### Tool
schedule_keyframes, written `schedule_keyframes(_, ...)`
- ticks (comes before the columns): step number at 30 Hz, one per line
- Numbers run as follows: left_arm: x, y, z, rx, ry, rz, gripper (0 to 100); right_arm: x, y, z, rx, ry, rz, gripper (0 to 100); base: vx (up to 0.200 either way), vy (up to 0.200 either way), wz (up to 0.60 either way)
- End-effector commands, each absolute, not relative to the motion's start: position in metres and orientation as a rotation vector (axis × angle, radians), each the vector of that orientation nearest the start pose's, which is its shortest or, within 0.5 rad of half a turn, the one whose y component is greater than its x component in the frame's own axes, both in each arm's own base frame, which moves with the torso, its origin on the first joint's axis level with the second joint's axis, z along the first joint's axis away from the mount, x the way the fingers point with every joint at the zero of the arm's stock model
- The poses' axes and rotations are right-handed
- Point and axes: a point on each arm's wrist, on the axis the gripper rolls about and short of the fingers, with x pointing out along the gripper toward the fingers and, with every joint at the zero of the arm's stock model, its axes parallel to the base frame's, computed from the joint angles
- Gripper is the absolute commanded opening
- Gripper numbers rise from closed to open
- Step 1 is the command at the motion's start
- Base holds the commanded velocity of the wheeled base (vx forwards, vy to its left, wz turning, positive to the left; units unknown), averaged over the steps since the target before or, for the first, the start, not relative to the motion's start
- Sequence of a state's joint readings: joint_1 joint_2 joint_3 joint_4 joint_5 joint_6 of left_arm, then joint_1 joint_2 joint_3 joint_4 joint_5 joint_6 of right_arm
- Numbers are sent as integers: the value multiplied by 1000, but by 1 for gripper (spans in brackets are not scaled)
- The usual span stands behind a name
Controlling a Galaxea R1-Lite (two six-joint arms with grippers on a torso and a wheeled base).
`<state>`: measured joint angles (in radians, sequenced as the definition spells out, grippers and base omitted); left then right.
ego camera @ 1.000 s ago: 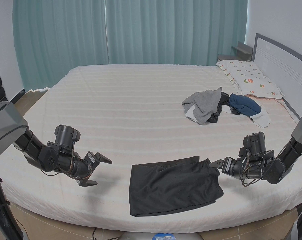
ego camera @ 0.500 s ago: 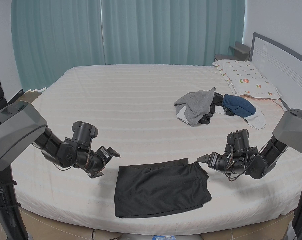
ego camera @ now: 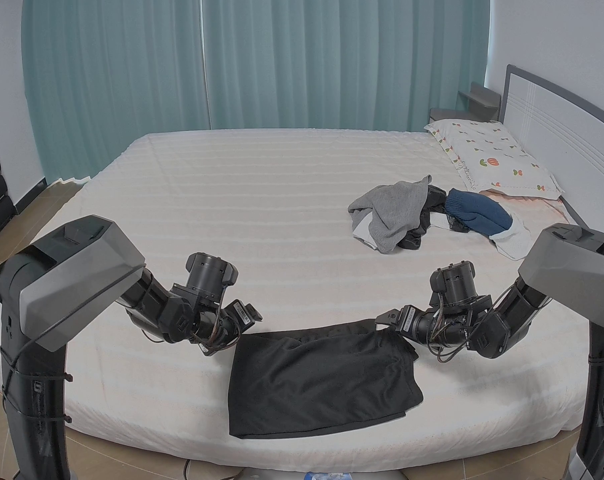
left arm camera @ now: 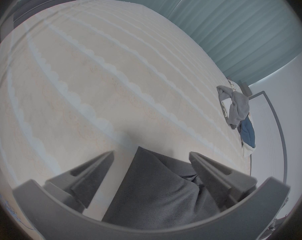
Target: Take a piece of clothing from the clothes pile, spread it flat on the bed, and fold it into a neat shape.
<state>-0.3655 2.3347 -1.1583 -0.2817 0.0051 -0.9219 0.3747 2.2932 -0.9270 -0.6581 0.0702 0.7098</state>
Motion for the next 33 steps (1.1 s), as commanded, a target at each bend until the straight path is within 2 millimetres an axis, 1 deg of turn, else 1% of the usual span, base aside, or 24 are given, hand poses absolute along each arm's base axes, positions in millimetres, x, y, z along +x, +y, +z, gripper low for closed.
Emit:
schedule_keyframes(1,380,-150,-4,-666,970,109,0,359,144,0,559,823,157,100,0,0,0)
schedule_keyframes(6,379,-154,-9,-640,963,131,0,359,144,-1,556,829,158,100,0,0,0)
schedule_keyframes(14,380,-148,-8,-651,956,154,0,361,144,-6,545,837,155,100,0,0,0)
schedule_keyframes(15,380,-147,-8,-652,957,158,0,361,144,-8,541,843,151,0,0,0,0)
schedule_keyframes(18,379,-144,-5,-656,953,162,0,363,144,-13,532,854,146,0,0,0,0)
schedule_keyframes(20,378,-142,-4,-660,951,167,0,366,144,-11,535,845,147,0,0,0,0)
schedule_keyframes(24,378,-140,-4,-662,951,171,0,373,144,-5,544,817,154,0,0,0,0)
schedule_keyframes(28,379,-138,-4,-664,950,178,0,374,144,-1,548,802,159,0,0,0,0)
schedule_keyframes(32,379,-135,-5,-666,952,187,0,381,133,10,568,762,142,0,0,0,0)
schedule_keyframes(33,379,-135,-5,-666,952,187,0,381,133,10,568,762,142,0,0,0,0)
